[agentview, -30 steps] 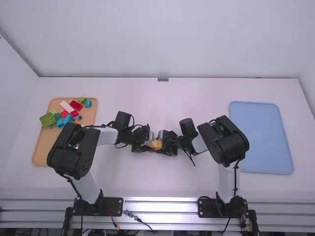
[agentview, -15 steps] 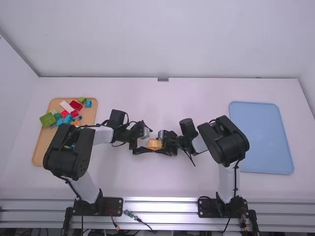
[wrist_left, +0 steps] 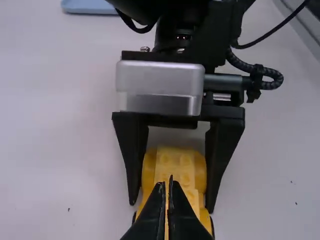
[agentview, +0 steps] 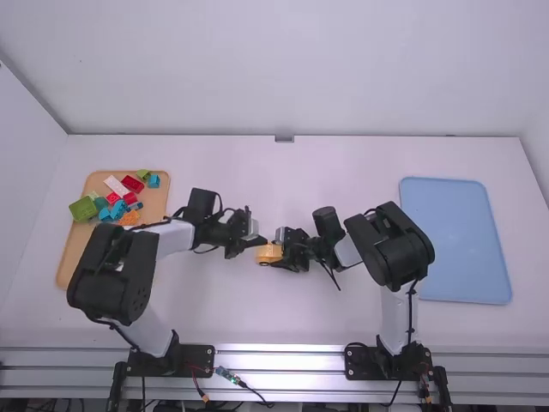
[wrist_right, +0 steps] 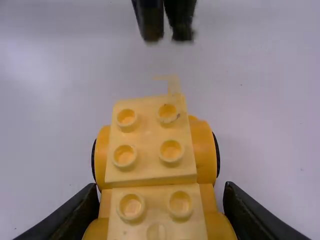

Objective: Assemble lego blocks to make yellow taxi

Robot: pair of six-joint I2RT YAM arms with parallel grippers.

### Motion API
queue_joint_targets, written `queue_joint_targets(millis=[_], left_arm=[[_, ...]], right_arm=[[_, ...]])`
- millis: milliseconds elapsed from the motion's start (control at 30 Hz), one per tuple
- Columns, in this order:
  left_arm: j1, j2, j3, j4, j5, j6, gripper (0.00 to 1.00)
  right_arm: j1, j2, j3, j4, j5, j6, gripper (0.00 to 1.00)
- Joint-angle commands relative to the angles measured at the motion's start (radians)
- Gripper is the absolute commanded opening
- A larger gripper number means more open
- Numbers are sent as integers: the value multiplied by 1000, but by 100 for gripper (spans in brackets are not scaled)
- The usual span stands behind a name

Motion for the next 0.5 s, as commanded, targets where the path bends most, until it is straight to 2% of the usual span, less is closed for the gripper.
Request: queue_joint_targets(millis=[0,100,467], left_arm=[[-37,36,-3,40,-92,-103,2],[-54,86,-3,105,-109,-148,2],[-53,124,-3,79,-167,-148,2]], right_arm=[[3,13,-1,-2,-5,2,31],[3,13,-1,-2,-5,2,31],[3,13,-1,2,-5,2,31]])
